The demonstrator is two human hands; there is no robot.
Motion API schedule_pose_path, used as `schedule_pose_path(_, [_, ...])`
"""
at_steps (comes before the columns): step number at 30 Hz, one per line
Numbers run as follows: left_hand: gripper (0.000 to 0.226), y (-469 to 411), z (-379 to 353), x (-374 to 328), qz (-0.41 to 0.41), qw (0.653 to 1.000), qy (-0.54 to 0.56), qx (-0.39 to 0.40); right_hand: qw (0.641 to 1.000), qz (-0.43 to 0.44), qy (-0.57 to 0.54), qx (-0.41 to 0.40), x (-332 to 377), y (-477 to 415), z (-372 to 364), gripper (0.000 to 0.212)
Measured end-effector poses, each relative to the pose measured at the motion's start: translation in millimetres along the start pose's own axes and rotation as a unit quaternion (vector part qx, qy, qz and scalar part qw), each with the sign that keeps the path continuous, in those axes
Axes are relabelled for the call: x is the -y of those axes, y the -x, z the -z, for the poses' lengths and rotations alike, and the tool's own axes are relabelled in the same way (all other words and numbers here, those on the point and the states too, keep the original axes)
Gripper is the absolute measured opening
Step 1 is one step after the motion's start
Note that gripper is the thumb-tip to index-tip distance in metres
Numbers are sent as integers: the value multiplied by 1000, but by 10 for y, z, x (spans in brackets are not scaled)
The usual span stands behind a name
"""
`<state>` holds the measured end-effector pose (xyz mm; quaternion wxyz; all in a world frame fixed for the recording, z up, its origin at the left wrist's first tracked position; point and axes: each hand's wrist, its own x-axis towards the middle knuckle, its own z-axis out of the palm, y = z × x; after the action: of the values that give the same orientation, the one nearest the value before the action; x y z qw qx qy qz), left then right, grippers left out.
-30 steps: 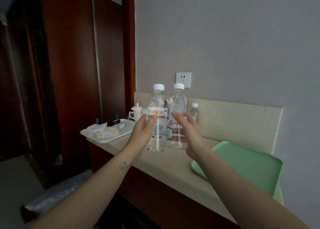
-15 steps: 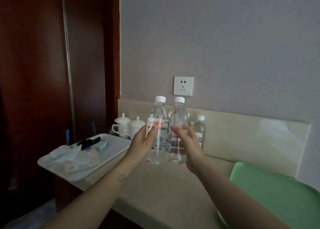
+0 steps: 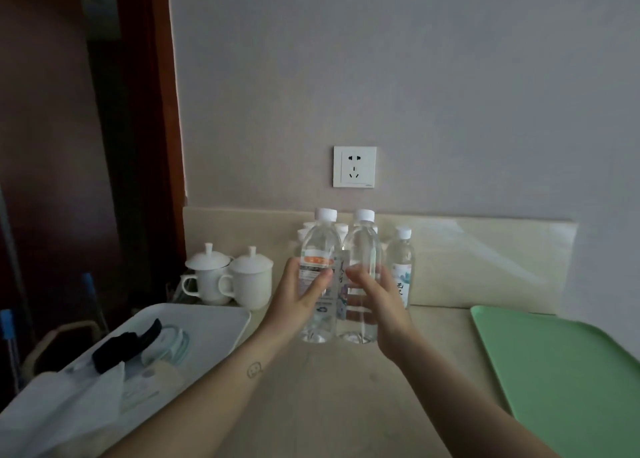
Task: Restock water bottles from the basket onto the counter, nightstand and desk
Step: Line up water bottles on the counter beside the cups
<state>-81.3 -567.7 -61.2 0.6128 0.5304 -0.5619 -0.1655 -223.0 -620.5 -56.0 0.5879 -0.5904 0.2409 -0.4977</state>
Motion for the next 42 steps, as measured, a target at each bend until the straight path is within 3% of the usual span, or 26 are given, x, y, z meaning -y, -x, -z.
schedule_pose_path(13, [45,-91,-245,327,27,997,68,33,997,-11,42,-56,-198,-119,179,44])
schedule_pose_path(18, [66,-103,-513,322,4,999,3,35,995,-4,38,-95,-268,-156,458,42])
schedule_pose_path(22, [54,-14,-818,372,-28,998,-59,-2,988,10,73,-137,-325,-162,713,29])
schedule_pose_path(29, [55,-46,-1085,346,-33,993,-110,-38,970,31,155,-184,-328,-174,974,36])
schedule_pose_path(36, [64,18,-1050,369,-73,968,-224,-81,976,22,160,-148,-280,-247,1071,21])
schedule_pose_path(42, [65,-28,-1004,313,-101,958,-262,-54,982,-27,159,-98,-267,-291,1094,42])
